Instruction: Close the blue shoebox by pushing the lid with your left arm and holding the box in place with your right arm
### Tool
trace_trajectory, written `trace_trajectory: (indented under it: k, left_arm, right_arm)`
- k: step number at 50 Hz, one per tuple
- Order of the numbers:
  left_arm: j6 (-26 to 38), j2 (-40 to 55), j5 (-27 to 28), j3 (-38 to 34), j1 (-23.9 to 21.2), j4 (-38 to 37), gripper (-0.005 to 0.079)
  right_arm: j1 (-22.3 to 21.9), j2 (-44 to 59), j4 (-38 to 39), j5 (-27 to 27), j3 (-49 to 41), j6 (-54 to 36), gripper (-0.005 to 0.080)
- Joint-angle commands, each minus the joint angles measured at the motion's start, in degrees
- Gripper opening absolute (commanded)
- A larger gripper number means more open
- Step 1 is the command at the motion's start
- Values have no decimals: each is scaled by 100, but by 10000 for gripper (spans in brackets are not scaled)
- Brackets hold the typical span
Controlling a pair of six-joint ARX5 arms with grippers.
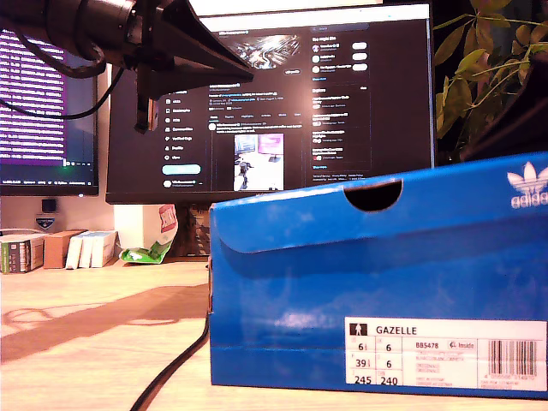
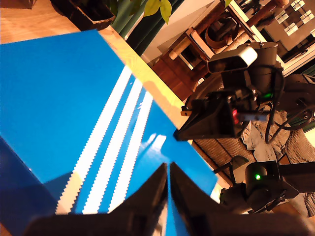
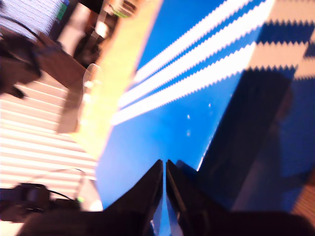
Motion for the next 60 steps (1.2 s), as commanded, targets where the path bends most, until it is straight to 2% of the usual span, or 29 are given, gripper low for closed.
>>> trace_trajectory:
  k: [1,12,15,16,18,24,29,32,42,46,47,54,60]
  left_arm:
    - [63,42,7,39,-2,4,-20]
    - [136,42,7,39,0,-15,-20]
    - [136,42,2,39,-2,-15,-20]
    - [376,42,0,39,0,-17,-20]
    - [448,39,-26,39,7,-20,-20]
    - [619,-76,-553,39,92,-90,-20]
    - [933,-269,-1084,39,221,-127,-20]
    - [951,-372,-1115,39,319,-66,-19]
    - [883,-411,-1084,129,662,166,-19]
    - [883,-417,-1126,129,793,52,-10]
    - [1263,-446,-1161,129,835,-13,-11]
    - [1775,-629,-1788,127,1027,-627,-11]
    - [1926,-809,-2098,118,1163,-929,-11]
  right_arm:
    - [48,42,-83,129,-28,-118,-11]
    - [127,44,-417,577,-28,-485,-11]
    - [131,44,-326,573,-28,-562,-11]
    - [129,42,-264,575,-28,-564,-11]
    - [127,31,-111,575,-22,-579,-11]
    - [81,-92,321,592,118,-577,-11]
    - [15,-267,378,903,378,-693,-11]
    - [11,-341,448,1080,529,-772,-10]
    - [11,-350,634,1139,1012,-726,-10]
    - [11,-369,651,1346,1095,-820,-10]
    - [11,-391,654,1416,1095,-916,-10]
    - [11,-579,435,2153,1093,-1392,-10]
    - [11,-776,280,2603,1091,-1530,-10]
